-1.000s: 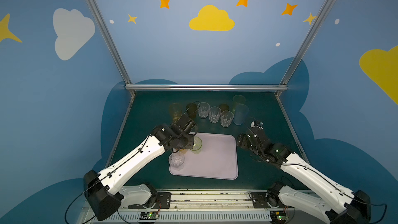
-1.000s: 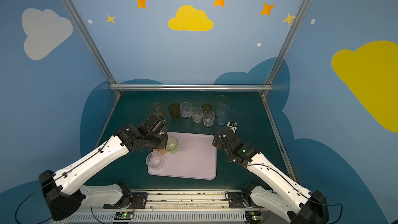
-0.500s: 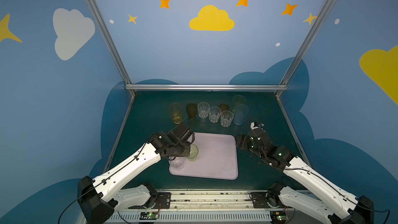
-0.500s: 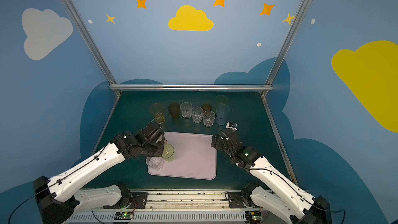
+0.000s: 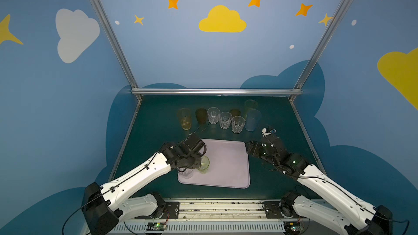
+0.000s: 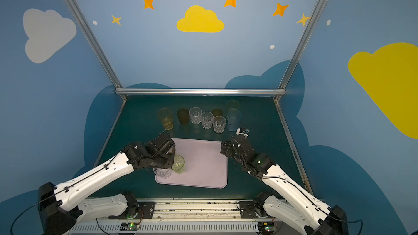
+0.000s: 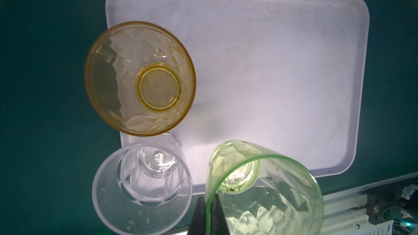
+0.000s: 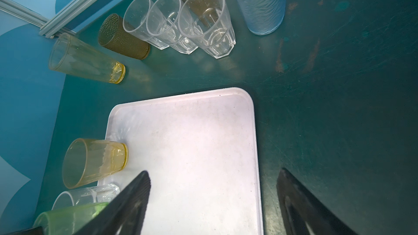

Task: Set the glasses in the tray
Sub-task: 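Lower the green glass onto the tray beside the clear glass, open left gripper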

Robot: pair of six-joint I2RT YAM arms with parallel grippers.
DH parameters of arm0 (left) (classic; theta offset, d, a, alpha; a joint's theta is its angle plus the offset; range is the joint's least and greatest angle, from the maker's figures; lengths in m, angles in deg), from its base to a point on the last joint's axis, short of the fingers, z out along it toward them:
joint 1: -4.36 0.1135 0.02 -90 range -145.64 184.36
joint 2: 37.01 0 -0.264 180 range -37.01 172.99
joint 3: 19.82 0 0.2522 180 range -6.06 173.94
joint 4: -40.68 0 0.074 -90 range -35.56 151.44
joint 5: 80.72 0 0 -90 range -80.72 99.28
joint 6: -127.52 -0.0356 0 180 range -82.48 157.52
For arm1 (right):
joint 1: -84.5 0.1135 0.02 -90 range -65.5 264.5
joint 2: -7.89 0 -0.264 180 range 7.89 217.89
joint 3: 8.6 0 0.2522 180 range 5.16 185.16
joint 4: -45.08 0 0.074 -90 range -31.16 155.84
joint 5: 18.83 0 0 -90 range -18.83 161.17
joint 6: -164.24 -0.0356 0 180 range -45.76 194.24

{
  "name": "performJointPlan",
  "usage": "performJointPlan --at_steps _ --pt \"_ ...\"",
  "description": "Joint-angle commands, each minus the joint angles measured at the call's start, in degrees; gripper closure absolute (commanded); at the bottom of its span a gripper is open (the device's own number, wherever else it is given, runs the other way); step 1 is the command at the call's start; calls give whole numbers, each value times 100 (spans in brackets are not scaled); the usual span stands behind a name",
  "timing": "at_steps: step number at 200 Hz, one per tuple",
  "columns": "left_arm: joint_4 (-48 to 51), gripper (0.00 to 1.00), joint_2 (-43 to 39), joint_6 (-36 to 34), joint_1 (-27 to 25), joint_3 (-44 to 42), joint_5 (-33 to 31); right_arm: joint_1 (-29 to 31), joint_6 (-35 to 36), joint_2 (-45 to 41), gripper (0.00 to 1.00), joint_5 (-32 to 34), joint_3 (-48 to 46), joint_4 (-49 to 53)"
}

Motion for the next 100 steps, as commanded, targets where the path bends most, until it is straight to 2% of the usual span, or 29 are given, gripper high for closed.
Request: performJointPlan --at_steps 1,100 --pt "-109 96 -42 119 -46 -117 -82 -24 -43 -70 13 -47 -58 -106" --pt "-355 96 64 108 -98 -434 -219 -25 -72 -28 13 -107 -50 -115"
